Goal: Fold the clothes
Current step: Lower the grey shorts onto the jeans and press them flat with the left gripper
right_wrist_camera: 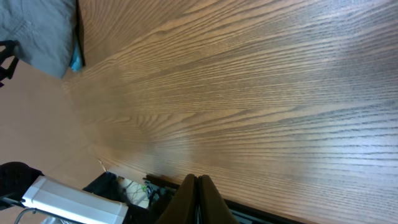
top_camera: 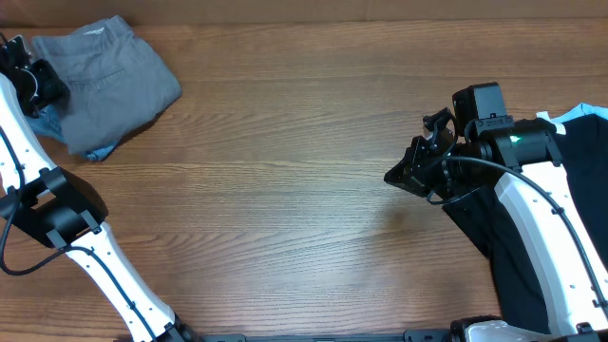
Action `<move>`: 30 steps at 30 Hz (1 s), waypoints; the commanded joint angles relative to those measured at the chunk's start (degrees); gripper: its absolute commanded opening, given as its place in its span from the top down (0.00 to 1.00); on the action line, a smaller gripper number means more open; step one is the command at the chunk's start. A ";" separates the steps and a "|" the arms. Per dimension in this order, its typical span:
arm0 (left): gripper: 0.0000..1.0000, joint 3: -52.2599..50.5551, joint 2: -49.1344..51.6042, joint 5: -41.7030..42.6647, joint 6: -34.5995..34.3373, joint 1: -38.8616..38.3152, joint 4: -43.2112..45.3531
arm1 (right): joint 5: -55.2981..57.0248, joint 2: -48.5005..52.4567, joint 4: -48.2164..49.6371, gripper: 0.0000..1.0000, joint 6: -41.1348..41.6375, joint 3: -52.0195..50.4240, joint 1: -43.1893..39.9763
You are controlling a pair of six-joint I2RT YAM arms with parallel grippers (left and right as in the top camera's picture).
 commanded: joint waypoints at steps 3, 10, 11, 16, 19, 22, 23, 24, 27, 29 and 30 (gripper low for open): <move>0.48 0.98 -6.99 -0.85 0.48 0.00 -1.38 | -0.13 -0.59 -0.57 0.96 -1.66 1.49 0.33; 0.12 0.81 -5.75 -7.19 -0.22 0.00 -0.15 | -0.13 -0.59 -0.59 0.96 -2.97 1.49 0.33; 0.10 0.63 -5.11 -7.08 -0.61 0.07 0.70 | -0.13 -0.59 -0.66 0.96 -2.97 1.49 0.33; 0.32 -0.22 0.26 -5.27 -2.51 0.50 6.82 | -0.13 -0.59 -0.63 0.96 -2.95 1.49 0.33; 0.60 -0.22 4.37 -5.03 -2.78 0.50 7.23 | -0.15 -0.59 -0.76 0.96 -2.93 1.49 0.33; 0.84 -0.22 8.22 -8.74 -5.09 0.57 5.35 | -0.13 -0.59 -1.36 0.96 -2.95 1.49 0.33; 0.86 -0.22 9.44 -11.28 -7.39 0.76 4.44 | -0.13 -0.59 -1.46 0.96 -2.95 1.49 0.33; 0.87 -0.22 10.51 -12.81 -8.83 1.09 3.72 | -0.13 -0.59 -1.51 0.96 -2.95 1.49 0.33; 0.90 -0.22 11.65 -12.22 -11.21 2.32 1.75 | -0.13 -0.59 -1.55 0.96 -2.97 1.49 0.33; 0.91 -0.15 11.15 -9.68 -11.34 3.13 1.57 | -0.13 -0.59 -1.60 0.96 -2.97 1.49 0.33; 0.91 -0.11 10.45 -8.61 -11.34 3.45 1.51 | -0.13 -0.59 -1.60 0.96 -3.06 1.46 0.33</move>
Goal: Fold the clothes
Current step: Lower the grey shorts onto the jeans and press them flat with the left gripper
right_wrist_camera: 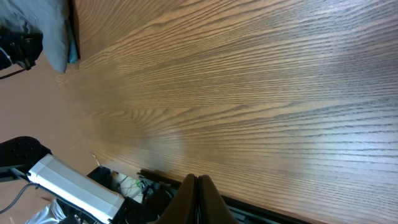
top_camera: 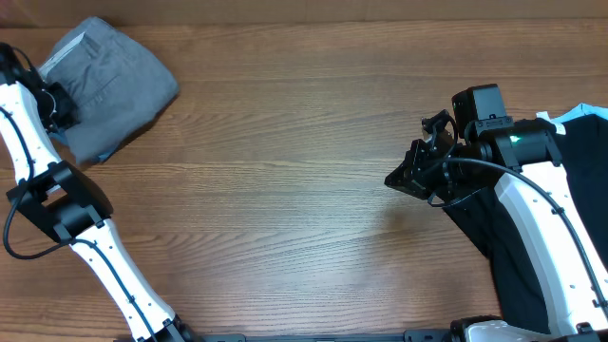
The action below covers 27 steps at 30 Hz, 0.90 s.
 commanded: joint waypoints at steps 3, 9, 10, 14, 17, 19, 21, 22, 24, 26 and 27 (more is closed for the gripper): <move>0.87 -0.48 -3.19 2.84 -2.78 3.28 -2.08 | -0.11 -0.59 0.11 0.96 -0.76 1.49 0.31; 0.66 -0.48 -13.29 5.68 -2.21 2.80 -6.62 | 0.13 -0.59 0.55 0.96 -0.76 1.49 0.31; 0.61 -0.48 -15.04 5.51 -1.73 2.51 -7.65 | 0.24 -0.59 0.46 0.96 -0.76 1.46 0.31; 0.46 -0.48 -19.58 5.49 1.49 1.44 -13.03 | 0.42 -0.59 0.20 0.94 -0.76 1.46 0.31; 0.44 -0.59 -19.78 5.14 3.28 0.17 -17.84 | 1.51 -0.59 0.35 0.91 -0.76 1.46 0.31; 0.41 -1.31 -19.04 3.39 3.69 -1.05 -19.41 | 1.86 -0.59 0.52 0.91 -0.76 1.46 0.31; 0.41 -3.06 -17.92 1.46 3.61 -2.40 -16.00 | 1.86 -0.59 0.52 0.91 -0.76 1.46 0.31; 0.44 -3.85 -17.29 1.36 3.61 -2.89 -14.25 | 1.86 -0.59 0.44 0.91 -0.76 1.46 0.31; 0.50 -5.51 -15.96 1.29 4.07 -3.82 -11.98 | 1.84 -0.57 0.20 0.91 -0.74 1.46 0.31; 0.57 -7.69 -14.75 0.66 4.96 -4.61 -12.28 | 1.84 -0.59 -0.31 0.91 -0.74 1.46 0.31; 0.60 -8.83 -14.19 -0.07 4.87 -4.90 -13.22 | 1.86 -0.57 -0.68 0.91 -0.76 1.46 0.31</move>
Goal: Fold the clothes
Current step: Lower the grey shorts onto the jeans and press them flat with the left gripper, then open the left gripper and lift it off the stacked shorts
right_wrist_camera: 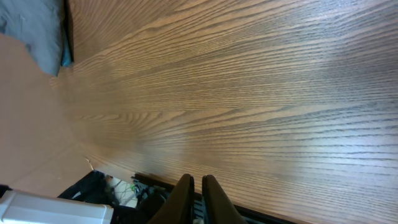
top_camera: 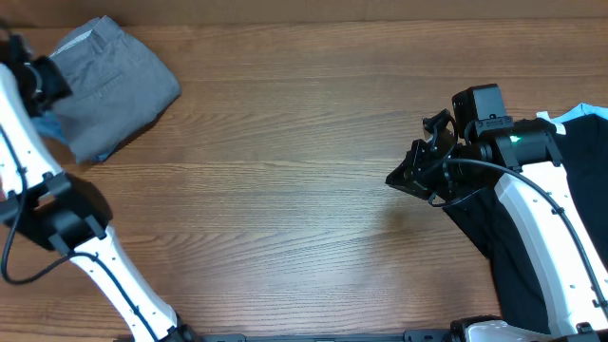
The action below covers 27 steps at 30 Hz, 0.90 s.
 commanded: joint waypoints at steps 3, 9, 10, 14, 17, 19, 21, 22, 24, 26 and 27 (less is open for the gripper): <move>0.53 -7.85 4.33 -5.27 0.76 -1.86 -0.94 | 0.33 -0.59 -0.94 0.91 -0.44 1.46 0.31; 0.47 -18.80 5.22 -7.91 -5.27 -2.32 10.23 | 0.35 -0.57 -1.57 0.91 -1.95 1.44 0.31; 0.47 -19.82 5.22 -5.64 -5.60 -2.32 11.37 | 0.35 -0.57 -1.57 0.91 -1.95 1.44 0.31; 0.46 -20.72 5.20 11.06 -5.53 -2.54 15.61 | 1.92 -0.57 -1.55 0.91 -1.92 1.42 0.31; 0.47 -20.72 5.20 20.76 -6.47 -3.78 17.90 | 3.15 -0.59 -1.57 0.91 -1.92 1.42 0.31; 0.44 -20.79 5.20 20.72 -8.72 -5.40 18.60 | 3.17 -0.57 -1.73 0.91 -1.92 1.42 0.31; 0.41 -20.79 5.20 20.90 -9.20 -7.19 19.37 | 3.37 -0.59 -2.03 0.91 -1.92 1.42 0.31; 0.40 -20.79 5.20 20.90 -9.20 -8.35 19.71 | 3.41 -0.59 -2.16 0.91 -2.12 1.42 0.31; 0.38 -20.79 5.20 20.90 -9.20 -10.36 20.02 | 3.39 -0.57 -2.21 0.91 -3.04 1.42 0.31; 0.42 -20.74 5.18 20.87 -9.16 -12.17 19.76 | 3.37 -0.59 -2.23 0.91 -3.02 1.42 0.31; 0.44 -20.63 5.03 20.83 -9.16 -12.98 19.34 | 3.37 -0.59 -2.25 0.91 -3.04 1.42 0.31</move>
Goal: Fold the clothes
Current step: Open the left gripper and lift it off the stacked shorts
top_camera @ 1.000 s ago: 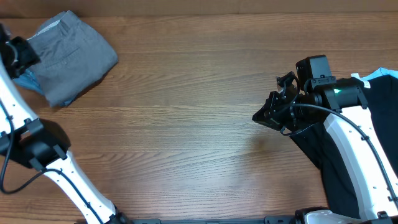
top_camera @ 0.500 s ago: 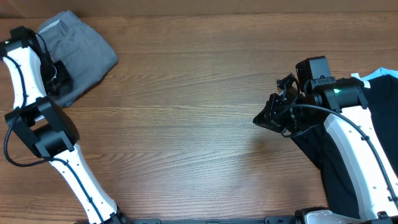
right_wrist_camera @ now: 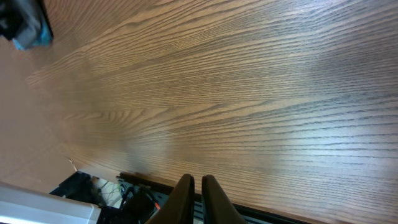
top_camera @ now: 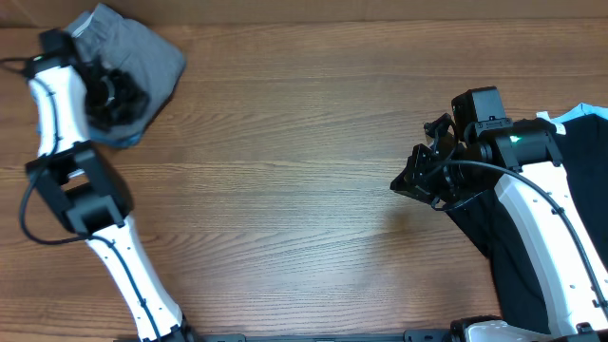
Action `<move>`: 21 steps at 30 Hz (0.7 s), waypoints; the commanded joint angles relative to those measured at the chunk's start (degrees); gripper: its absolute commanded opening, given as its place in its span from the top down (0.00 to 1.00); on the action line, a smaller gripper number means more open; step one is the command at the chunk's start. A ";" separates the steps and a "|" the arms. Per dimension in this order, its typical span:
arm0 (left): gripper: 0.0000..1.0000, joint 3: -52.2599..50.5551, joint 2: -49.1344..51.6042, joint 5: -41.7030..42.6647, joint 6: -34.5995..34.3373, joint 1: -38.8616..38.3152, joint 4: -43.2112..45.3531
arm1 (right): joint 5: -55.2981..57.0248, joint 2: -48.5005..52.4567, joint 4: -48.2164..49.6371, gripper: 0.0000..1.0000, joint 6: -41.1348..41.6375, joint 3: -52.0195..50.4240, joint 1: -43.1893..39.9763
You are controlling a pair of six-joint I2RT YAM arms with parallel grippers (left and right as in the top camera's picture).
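Grey folded shorts (top_camera: 150, 49) lie at the table's far left corner, with a light-blue cloth (top_camera: 125, 141) peeking out beneath them. My left gripper (top_camera: 114, 100) sits on their lower left part; how its jaws stand does not show. My right gripper (top_camera: 407, 184) hovers over bare wood at the right, beside a black garment (top_camera: 527, 256). In the right wrist view, the right gripper (right_wrist_camera: 198, 180) has only a narrow gap between its fingers and nothing in it. Far off in that view the light-blue cloth (right_wrist_camera: 32, 38) shows below a dark shape.
A pale blue garment (top_camera: 581, 114) shows at the right edge behind the right arm. The wooden table (top_camera: 285, 190) spreads between the two arms. The table's near edge and cables (right_wrist_camera: 134, 196) lie below the right fingers.
My left gripper was at the left edge beside the grey shorts and now rests on their lower left part. The shorts look more bunched. The right gripper has barely shifted.
At first my left gripper was at the left edge of the grey shorts and the right fingers were pressed together over bare wood. Later the right fingers stood a narrow gap apart, as they do now. The left gripper has ended up on the shorts.
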 commanded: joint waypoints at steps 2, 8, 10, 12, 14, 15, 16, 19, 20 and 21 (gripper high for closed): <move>0.45 -0.42 0.22 5.62 -1.40 -5.31 -1.22 | 0.52 -0.59 -0.35 0.91 -1.09 1.42 0.33; 0.38 4.39 -5.29 6.54 -1.55 -4.92 -5.22 | 0.52 -0.59 -1.46 0.91 -4.13 1.42 0.33; 0.37 7.17 -8.39 4.42 -1.01 -4.15 -7.52 | 0.52 -0.59 -1.40 0.91 -4.83 1.42 0.33; 0.37 10.38 -12.37 3.67 0.98 -3.63 -9.84 | 0.52 -0.59 -1.14 0.91 -5.95 1.42 0.31; 0.35 13.03 -16.31 3.37 3.43 -3.56 -11.85 | 0.52 -0.70 -0.61 0.91 -6.01 1.51 0.26; 0.34 14.16 -18.62 2.73 4.98 -3.61 -12.92 | 0.52 -0.76 -0.20 0.91 -6.14 1.57 0.26; 0.33 15.30 -21.73 1.86 7.08 -3.98 -14.45 | 0.52 -1.11 0.39 0.91 -6.80 1.81 0.26; 0.29 16.11 -29.11 0.11 11.89 -5.38 -17.51 | 0.61 -2.93 1.20 0.89 -7.56 3.26 0.26; 0.27 16.11 -31.43 -0.83 13.00 -5.92 -18.56 | 0.76 -3.85 1.33 0.89 -7.82 3.93 0.26; 0.26 16.11 -34.25 -2.29 13.77 -6.71 -19.98 | 0.98 -5.07 1.42 0.87 -8.61 4.90 0.26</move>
